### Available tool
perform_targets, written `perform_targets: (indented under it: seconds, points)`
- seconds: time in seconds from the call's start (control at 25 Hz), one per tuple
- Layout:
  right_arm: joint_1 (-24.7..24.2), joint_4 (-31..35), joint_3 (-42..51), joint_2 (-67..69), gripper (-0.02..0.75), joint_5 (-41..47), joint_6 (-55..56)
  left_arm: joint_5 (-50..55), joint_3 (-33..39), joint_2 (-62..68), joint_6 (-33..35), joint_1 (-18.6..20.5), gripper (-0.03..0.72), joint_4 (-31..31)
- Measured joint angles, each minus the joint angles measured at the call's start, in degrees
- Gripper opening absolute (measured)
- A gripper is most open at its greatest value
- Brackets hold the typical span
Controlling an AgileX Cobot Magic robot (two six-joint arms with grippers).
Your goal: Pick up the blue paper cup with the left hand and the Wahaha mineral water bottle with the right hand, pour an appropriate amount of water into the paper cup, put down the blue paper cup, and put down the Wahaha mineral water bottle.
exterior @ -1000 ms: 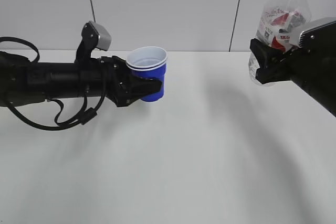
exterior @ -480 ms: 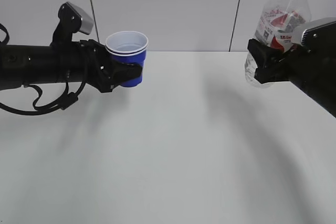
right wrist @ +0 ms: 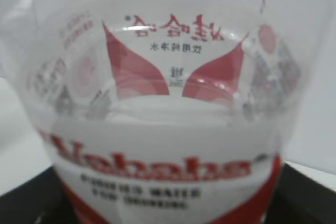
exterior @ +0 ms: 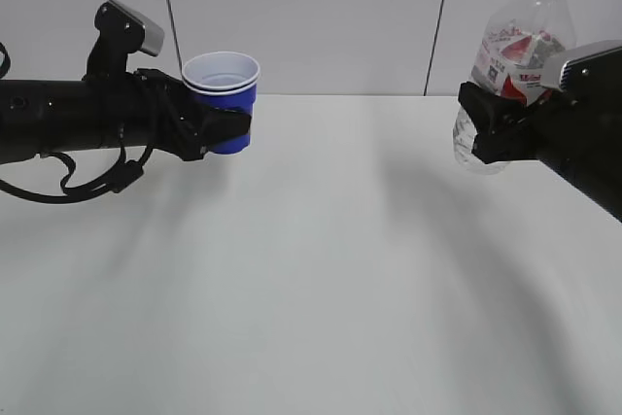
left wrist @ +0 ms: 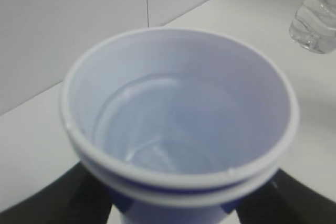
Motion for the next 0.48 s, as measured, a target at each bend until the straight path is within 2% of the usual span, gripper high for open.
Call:
perform_targets:
  seconds: [0.48]
  points:
    - [0.0, 0.0, 0.1, 0.0, 0.491, 0.0, 0.1, -1.1, 0.0, 0.0, 1.9, 0.0, 0.49, -1.8]
